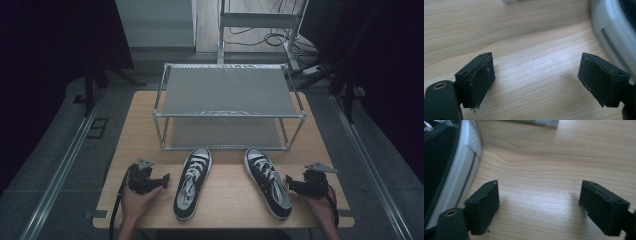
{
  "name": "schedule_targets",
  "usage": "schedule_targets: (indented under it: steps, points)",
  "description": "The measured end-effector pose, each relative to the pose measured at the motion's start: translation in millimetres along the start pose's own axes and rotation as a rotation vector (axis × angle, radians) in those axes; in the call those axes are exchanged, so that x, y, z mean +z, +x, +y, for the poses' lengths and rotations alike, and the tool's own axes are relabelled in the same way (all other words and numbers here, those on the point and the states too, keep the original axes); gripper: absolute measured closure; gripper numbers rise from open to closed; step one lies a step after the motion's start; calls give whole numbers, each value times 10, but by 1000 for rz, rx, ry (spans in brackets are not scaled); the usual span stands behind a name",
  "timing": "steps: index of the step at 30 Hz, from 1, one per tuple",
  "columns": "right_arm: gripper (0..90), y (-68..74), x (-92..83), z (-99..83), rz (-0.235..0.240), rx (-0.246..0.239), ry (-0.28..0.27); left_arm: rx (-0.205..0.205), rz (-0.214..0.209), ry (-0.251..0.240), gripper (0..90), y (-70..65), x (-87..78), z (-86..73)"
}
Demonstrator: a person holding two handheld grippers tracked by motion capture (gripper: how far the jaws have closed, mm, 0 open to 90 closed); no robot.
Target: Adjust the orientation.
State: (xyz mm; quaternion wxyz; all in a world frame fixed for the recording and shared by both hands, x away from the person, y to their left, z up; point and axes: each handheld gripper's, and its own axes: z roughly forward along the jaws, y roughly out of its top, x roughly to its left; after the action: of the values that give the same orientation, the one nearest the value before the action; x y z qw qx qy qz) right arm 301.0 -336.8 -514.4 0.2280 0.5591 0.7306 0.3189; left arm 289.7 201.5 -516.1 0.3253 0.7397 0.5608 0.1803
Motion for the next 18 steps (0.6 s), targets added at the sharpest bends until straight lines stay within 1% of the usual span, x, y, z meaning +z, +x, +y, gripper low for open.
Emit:
schedule_targets:
  steps: [1, 2, 3, 4, 6, 7, 8, 9, 10, 11, 12, 14, 15, 16, 17, 18]
  points:
    - [192, -11, -36, 5, 13, 3, -14, -15, -7, -14, 144, 4, -42, 19]
    - [192, -11, -36, 5, 13, 3, -14, -15, -7, -14, 145, 4, -42, 19]
    - [217, -12, -66, 10, 17, 10, -24, -16, -9, -23, 145, -1, -66, 30]
    - [271, -3, -186, 34, 48, 4, -61, -12, -4, -41, 153, -18, -129, 52]
    - [304, 32, -310, 59, 68, 6, -95, -14, -17, -59, 154, -41, -192, 77]
    - [304, 32, -310, 59, 68, 6, -95, -14, -17, -59, 156, -41, -192, 77]
    - [316, 47, -356, 69, 81, 3, -104, -8, -15, -63, 156, -59, -227, 88]
    - [324, 76, -426, 86, 106, -7, -116, -4, -10, -67, 163, -75, -253, 94]
    - [335, 104, -478, 97, 115, -13, -125, -4, -14, -76, 169, -86, -274, 94]
    - [343, 150, -558, 117, 144, -23, -136, 0, -20, -81, 196, -101, -298, 89]
    - [343, 167, -577, 125, 154, -23, -134, 0, -20, -81, 196, -101, -298, 89]
    - [349, 177, -587, 131, 155, -22, -131, 4, -22, -79, 198, -109, -308, 86]
    - [372, 195, -604, 138, 158, -21, -135, 6, -33, -80, 205, -114, -317, 86]
    - [396, 256, -661, 169, 198, -36, -155, 11, -42, -73, 218, -122, -324, 92]
    - [396, 256, -661, 169, 198, -36, -155, 11, -42, -73, 221, -122, -324, 92]
    - [426, 322, -716, 200, 223, -53, -172, 11, -50, -67, 230, -137, -340, 103]
